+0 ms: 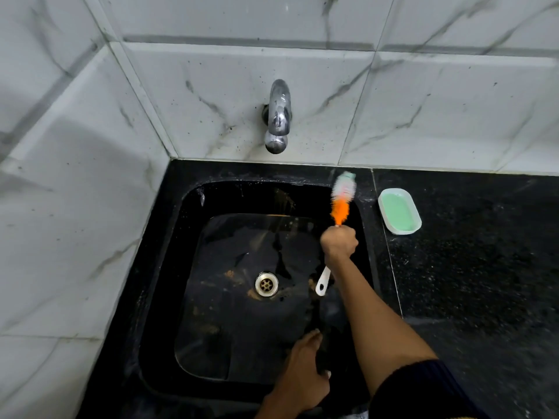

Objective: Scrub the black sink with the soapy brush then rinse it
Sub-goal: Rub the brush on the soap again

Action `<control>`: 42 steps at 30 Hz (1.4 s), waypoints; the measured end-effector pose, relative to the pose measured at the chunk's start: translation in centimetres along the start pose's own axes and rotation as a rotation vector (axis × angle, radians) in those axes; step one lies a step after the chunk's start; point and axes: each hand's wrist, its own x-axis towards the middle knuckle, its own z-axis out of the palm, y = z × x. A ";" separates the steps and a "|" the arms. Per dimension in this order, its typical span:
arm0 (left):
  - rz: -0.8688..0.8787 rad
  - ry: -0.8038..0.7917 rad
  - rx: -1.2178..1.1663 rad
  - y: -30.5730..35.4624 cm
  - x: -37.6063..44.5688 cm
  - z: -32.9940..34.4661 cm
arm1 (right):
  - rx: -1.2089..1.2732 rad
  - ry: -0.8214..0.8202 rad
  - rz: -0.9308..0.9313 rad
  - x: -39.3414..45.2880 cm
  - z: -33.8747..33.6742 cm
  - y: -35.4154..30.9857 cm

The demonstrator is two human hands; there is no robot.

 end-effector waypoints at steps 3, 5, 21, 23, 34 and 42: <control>-0.011 0.046 -0.005 0.2 0.0 -0.2 | -0.109 -0.084 -0.054 -0.5 -0.1 0.8; 0.004 0.061 -0.014 0.3 0.0 -0.2 | -0.199 -0.103 -0.086 -0.5 -0.8 1.5; -0.009 0.082 0.049 0.5 -0.3 -0.2 | -1.576 0.155 -0.760 4.2 -14.6 -7.7; -0.011 0.081 0.050 0.6 -0.4 -0.3 | -1.719 0.108 -0.920 3.7 -14.2 -7.4; -0.025 0.114 0.060 0.5 -0.6 -0.6 | -2.173 -0.155 -1.146 0.2 -13.2 -6.1; -0.051 0.096 0.073 0.6 -0.4 -1.0 | -2.255 -0.281 -1.212 -2.0 -14.4 -3.6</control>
